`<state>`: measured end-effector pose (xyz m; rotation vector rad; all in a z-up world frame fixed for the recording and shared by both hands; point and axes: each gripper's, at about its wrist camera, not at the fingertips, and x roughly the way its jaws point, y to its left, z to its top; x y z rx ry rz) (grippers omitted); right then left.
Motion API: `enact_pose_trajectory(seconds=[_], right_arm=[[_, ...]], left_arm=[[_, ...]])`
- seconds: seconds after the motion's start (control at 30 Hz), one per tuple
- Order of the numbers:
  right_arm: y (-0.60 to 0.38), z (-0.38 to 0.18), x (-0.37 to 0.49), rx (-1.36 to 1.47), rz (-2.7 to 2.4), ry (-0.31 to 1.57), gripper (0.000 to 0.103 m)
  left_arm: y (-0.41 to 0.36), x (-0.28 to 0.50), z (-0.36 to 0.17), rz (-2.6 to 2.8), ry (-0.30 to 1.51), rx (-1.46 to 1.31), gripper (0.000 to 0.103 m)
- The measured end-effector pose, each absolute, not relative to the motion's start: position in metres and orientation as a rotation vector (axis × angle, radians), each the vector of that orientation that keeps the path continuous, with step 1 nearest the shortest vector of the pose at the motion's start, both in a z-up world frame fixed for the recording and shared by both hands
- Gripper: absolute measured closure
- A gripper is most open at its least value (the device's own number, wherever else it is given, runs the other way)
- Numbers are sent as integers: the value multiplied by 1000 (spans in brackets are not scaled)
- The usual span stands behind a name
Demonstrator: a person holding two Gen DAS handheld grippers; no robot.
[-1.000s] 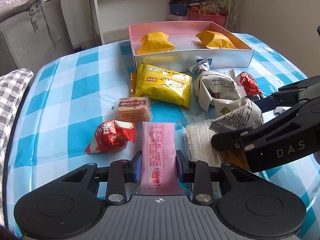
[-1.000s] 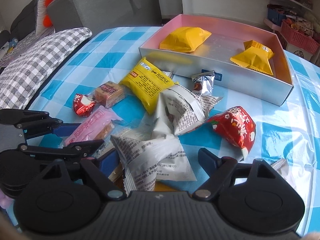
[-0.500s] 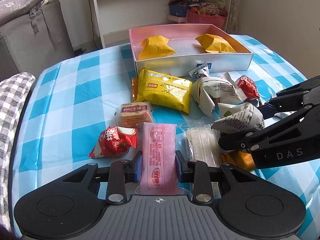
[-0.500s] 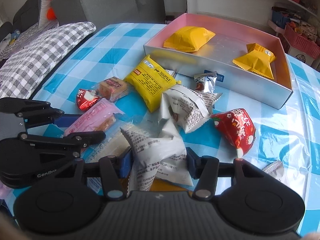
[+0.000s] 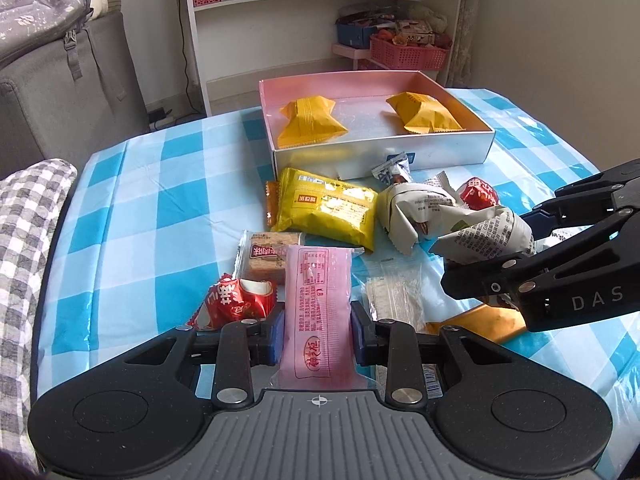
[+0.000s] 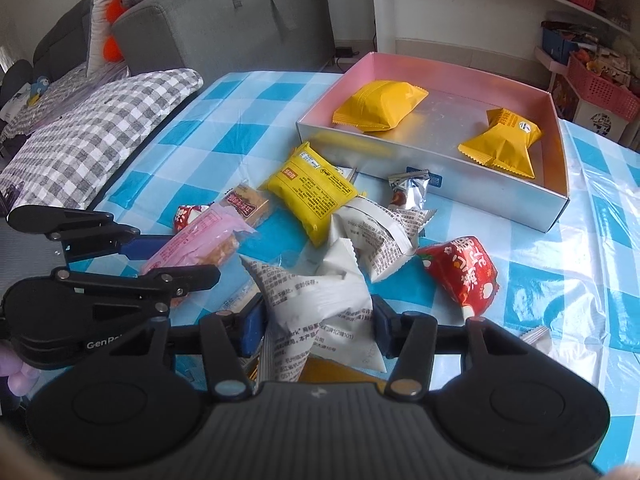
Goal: Organize snacks
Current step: 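Carry the pink bar and white packet into the box and release both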
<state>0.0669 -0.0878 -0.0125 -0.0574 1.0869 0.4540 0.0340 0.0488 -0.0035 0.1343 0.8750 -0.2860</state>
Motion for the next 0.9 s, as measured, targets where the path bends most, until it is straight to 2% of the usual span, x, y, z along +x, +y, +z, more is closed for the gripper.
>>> enact_pose_trajectory(seconds=[0.9], right_arm=[[-138, 22, 119, 73, 253, 952, 53]], left_arm=[[18, 88, 37, -273, 774, 50, 73]])
